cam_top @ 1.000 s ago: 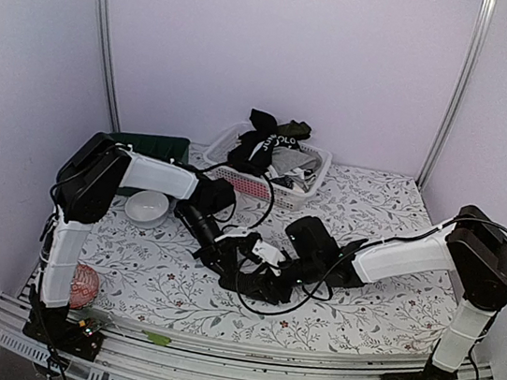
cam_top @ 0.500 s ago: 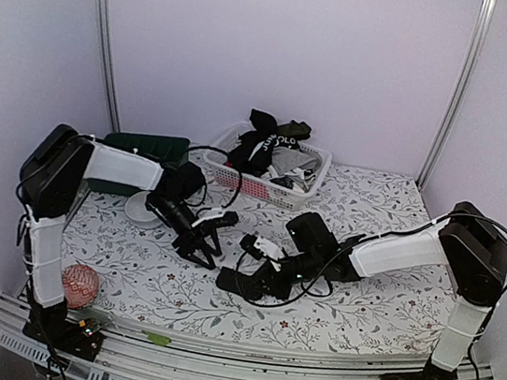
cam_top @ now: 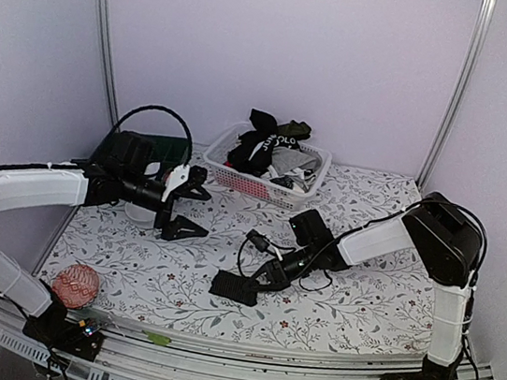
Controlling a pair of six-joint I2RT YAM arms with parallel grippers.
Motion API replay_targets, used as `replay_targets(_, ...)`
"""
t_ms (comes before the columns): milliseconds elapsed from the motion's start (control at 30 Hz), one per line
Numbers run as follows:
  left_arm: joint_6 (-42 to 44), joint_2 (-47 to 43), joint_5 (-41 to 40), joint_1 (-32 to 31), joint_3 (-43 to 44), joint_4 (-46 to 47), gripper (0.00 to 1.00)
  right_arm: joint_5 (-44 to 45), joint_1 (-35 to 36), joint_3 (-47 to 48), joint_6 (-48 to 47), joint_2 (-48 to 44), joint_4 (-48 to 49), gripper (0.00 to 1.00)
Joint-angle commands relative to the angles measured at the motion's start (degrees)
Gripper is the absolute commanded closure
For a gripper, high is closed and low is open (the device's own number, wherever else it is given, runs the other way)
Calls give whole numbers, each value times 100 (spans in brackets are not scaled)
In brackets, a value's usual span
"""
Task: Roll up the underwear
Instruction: Roll the underwear at the center of the board, then pick up the underwear from the center of the board.
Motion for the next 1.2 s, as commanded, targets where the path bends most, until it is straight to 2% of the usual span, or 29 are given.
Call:
replay_targets(0,877,282,179,-480,-198,-647,4,-316,55,30,362,782,-1046,100)
replay_targets(167,1843,-140,-1344,-1530,-1597,1201,5,-362,45,198,414,1172,-1311,100)
replay_targets(367,2193,558,-1802,-2092,-1525,1788,25,-337,35,305,661,1476,-1485,100)
replay_targets(567,2278,1272,-2002,-2398,-1384,2029,38,-259,35,229,741,1494,-1435,100)
replay_targets(867,1882,2032,-2576,-2504,-1011,2038,36,-238,32,247,670,1443,-1424,100)
replay_targets(967,2014,2198,-2731,-2500,-944,1678,38,-239,32,245,573,1416,-1444,100)
replay_targets(1000,2121,2249,-2790,-2502,-958,1581,39,-231,28,243,551,1416,-1444,100)
replay_targets(1167,2324,2294,-2629,-2517,-767,980,63,-255,21,239,465,1363,-1437,100)
